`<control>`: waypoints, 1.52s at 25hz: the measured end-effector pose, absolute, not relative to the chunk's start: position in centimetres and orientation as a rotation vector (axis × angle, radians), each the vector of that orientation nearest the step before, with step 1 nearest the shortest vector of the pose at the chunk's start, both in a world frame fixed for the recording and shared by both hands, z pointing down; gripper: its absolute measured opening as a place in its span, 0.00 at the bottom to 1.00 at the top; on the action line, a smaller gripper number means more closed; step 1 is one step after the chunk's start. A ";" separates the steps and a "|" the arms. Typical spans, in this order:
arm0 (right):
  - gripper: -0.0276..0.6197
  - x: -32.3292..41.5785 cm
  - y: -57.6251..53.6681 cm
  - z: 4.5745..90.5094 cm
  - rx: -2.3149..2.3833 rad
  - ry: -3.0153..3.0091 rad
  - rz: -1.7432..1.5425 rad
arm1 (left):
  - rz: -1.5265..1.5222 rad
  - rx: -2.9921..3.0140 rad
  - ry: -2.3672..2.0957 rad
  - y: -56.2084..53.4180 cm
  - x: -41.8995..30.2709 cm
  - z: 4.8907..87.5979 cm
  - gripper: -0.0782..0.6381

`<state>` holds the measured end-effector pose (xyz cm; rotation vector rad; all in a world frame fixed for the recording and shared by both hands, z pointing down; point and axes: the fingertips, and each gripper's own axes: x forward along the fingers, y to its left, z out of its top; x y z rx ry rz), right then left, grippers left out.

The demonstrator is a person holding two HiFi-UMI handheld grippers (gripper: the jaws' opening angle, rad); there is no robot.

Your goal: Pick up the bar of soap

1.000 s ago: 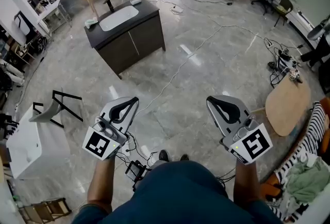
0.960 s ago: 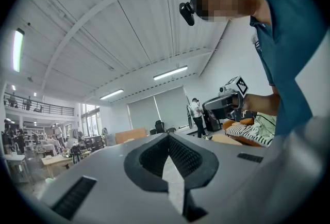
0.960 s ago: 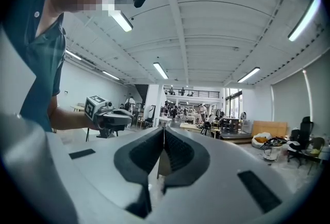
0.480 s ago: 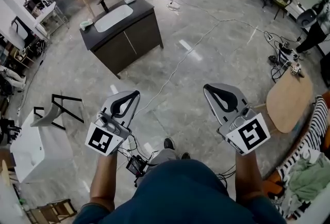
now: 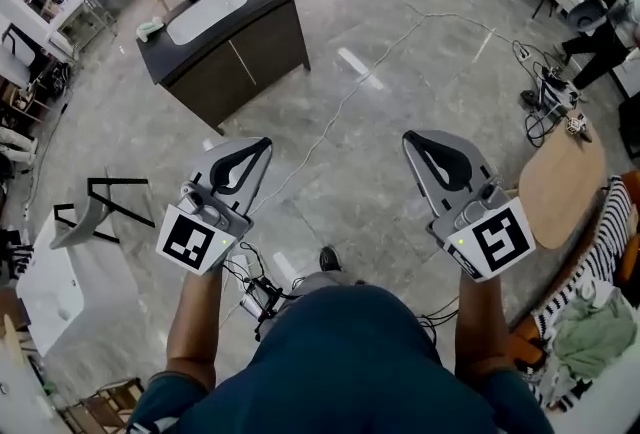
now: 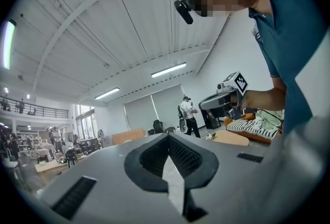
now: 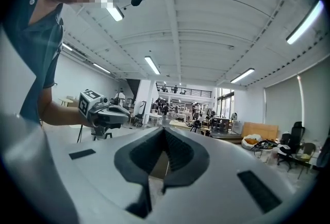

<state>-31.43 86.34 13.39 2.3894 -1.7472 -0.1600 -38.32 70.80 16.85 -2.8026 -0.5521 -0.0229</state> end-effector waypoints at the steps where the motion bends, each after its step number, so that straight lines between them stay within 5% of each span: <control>1: 0.07 -30.9 85.6 13.4 2.393 -1.739 -0.154 | -0.022 -2.803 -0.559 70.0 -37.7 16.9 0.11; 38: 0.07 -5.5 75.7 16.2 2.224 -1.947 -0.091 | -0.022 -2.827 -0.350 62.0 -13.1 17.5 0.11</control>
